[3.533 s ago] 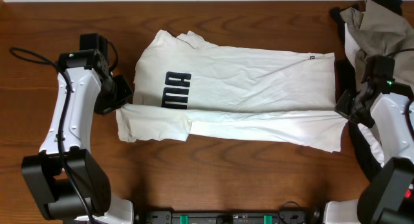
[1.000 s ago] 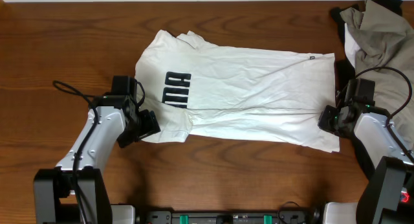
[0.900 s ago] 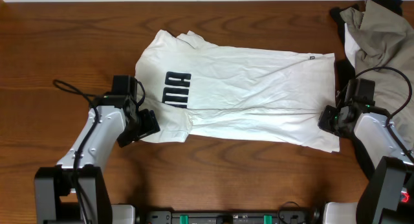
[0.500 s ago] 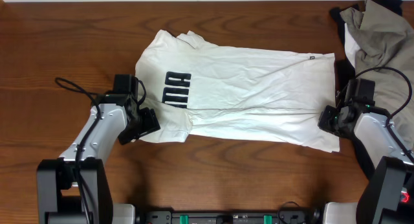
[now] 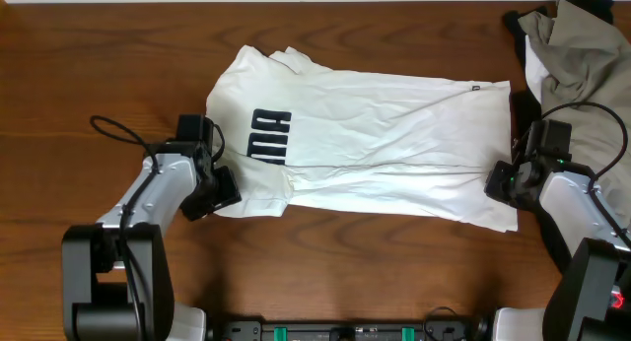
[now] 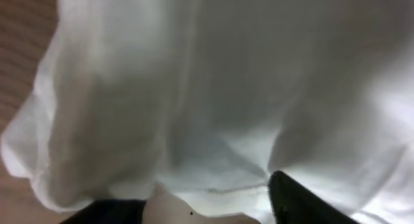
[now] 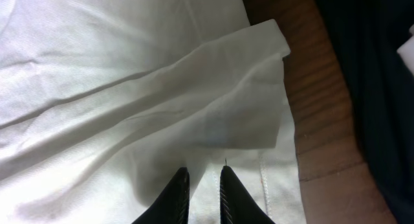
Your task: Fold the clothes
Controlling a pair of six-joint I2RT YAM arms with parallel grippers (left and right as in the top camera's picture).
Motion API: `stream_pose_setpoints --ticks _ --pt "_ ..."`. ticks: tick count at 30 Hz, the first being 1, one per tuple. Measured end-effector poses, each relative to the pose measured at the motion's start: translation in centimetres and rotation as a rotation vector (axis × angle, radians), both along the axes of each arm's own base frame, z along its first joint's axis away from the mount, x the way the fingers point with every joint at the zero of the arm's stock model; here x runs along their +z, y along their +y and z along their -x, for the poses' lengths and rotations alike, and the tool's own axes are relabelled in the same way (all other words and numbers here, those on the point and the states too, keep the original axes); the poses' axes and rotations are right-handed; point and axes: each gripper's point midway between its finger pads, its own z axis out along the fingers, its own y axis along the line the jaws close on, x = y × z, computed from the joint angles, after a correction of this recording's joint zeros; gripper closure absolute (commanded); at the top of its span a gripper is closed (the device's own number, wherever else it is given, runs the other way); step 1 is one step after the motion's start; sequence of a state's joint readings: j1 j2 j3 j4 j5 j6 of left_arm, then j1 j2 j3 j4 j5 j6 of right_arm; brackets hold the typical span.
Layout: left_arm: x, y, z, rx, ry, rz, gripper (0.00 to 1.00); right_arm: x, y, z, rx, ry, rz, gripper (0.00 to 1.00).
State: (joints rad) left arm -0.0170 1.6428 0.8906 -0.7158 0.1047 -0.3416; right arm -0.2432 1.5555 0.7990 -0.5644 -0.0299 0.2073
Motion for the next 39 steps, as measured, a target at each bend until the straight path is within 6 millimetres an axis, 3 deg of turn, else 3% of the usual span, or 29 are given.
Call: stream_pose_setpoints --ticks 10,14,22,27,34,39 --pt "0.0 0.0 0.2 0.003 0.009 0.000 0.87 0.0 0.0 0.0 0.000 0.000 0.000 0.84" --pt "0.0 -0.1 0.2 0.000 0.009 0.004 0.94 0.0 0.0 0.0 0.000 0.000 0.000 0.85" --pt "0.2 -0.9 0.4 -0.002 0.013 0.050 0.94 0.0 0.0 0.0 0.000 0.000 0.000 0.84" --pt "2.1 -1.3 0.7 -0.004 -0.020 0.078 0.94 0.0 0.0 0.0 0.000 -0.001 0.001 0.84" --pt "6.8 -1.6 -2.7 -0.008 -0.274 0.096 0.94 0.0 0.0 -0.1 0.000 -0.003 0.001 0.84" --pt "8.4 -2.1 -6.3 -0.002 -0.433 0.127 0.94 0.0 0.0 -0.1 0.000 -0.004 0.001 0.84"
